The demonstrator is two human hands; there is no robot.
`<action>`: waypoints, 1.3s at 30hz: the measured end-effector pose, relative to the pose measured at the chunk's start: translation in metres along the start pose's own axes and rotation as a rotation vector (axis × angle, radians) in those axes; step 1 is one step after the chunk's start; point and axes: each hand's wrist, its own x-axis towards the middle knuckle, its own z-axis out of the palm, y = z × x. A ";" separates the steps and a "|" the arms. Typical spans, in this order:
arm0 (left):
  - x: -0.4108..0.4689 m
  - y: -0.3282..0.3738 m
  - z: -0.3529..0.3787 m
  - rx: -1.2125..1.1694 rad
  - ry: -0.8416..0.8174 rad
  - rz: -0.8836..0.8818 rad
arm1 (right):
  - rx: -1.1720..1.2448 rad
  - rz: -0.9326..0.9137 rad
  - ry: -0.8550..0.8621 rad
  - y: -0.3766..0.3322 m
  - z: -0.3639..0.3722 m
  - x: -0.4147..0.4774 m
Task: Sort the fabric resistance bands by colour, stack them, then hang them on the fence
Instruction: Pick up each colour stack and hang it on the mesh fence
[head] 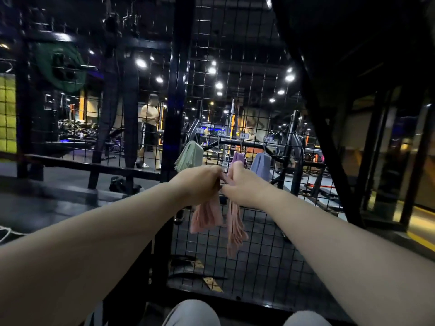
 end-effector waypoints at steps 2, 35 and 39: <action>0.007 0.000 0.000 0.041 -0.028 0.001 | 0.029 0.036 0.029 0.005 0.003 0.008; 0.208 -0.180 0.131 -0.255 -0.143 -0.224 | -0.302 -0.133 0.002 0.114 0.033 0.305; 0.220 -0.187 0.133 -0.123 0.002 -0.230 | -0.425 -0.138 -0.003 0.125 0.034 0.325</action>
